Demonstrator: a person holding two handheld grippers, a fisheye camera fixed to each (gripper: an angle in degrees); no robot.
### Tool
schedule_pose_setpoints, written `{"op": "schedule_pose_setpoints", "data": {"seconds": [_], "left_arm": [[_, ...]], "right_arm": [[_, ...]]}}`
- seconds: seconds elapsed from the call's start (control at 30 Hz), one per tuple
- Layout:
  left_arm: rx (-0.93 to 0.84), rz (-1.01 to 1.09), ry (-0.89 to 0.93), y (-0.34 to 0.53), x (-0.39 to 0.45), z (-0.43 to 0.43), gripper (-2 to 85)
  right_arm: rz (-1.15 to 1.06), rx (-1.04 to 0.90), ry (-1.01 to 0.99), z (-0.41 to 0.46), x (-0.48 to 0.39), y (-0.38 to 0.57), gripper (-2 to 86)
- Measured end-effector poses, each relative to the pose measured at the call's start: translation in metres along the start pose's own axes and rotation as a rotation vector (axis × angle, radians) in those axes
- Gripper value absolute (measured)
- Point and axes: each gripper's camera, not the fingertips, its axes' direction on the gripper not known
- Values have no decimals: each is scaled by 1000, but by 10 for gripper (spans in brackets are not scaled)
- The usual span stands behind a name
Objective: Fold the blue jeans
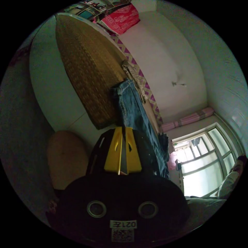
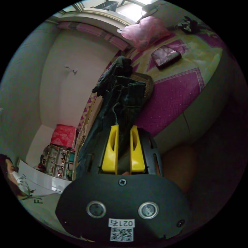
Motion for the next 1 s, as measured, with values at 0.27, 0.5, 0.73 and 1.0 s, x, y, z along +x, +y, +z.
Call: {"op": "schedule_pose_setpoints", "data": {"seconds": [0.27,0.5,0.73,1.0], "left_arm": [[-78,186,65,-41,78,11,-9],[-150,355,7,-134,173,100,-9],[-278,306,-160,-200,188,265,-2],[-235,433,-372,-189,161,290,48]], "right_arm": [[-22,-21,-212,-22,-2,-26,0],[-59,-79,-325,45,-46,-120,3],[40,-169,-183,229,-13,-183,68],[-125,-147,-94,278,20,-43,79]]}}
